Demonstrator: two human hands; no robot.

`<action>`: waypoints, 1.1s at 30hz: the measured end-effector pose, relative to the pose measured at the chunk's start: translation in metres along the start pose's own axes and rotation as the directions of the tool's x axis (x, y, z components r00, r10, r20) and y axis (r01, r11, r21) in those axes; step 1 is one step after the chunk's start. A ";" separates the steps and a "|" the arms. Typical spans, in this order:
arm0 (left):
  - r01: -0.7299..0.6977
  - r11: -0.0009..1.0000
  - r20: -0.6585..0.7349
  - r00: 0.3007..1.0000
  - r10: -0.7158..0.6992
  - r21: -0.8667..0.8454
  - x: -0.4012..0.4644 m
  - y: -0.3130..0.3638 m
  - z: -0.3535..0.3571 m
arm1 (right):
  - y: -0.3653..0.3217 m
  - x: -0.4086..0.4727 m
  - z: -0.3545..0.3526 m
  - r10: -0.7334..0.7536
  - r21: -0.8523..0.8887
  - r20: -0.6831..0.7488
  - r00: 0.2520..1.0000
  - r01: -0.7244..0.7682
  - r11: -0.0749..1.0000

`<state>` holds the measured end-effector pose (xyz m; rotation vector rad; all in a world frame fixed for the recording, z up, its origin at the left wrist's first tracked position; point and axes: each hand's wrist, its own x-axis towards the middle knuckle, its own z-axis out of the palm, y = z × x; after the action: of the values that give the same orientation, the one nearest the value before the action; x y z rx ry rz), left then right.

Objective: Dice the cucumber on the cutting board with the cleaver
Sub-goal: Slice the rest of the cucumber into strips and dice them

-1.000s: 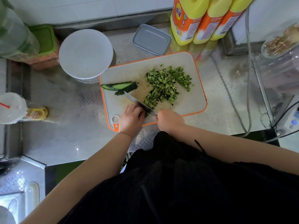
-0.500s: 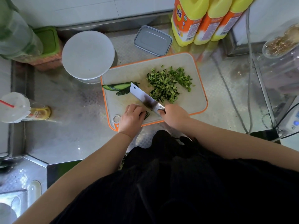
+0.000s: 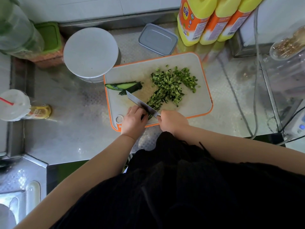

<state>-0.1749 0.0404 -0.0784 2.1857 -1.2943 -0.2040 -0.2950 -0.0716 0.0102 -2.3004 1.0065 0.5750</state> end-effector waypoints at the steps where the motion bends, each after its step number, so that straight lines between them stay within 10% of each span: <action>1: -0.003 1.000 -0.002 1.000 0.003 -0.001 0.000 -0.001 0.001 | -0.001 0.002 0.001 0.013 -0.005 -0.004 1.000 -0.013 1.000; 33: 0.007 1.000 0.044 0.999 -0.008 0.015 -0.007 -0.003 -0.006 | -0.009 0.000 0.002 -0.009 -0.048 0.007 1.000 0.010 0.999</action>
<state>-0.1743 0.0500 -0.0765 2.2103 -1.3158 -0.2476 -0.2880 -0.0654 0.0114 -2.3426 0.9879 0.6096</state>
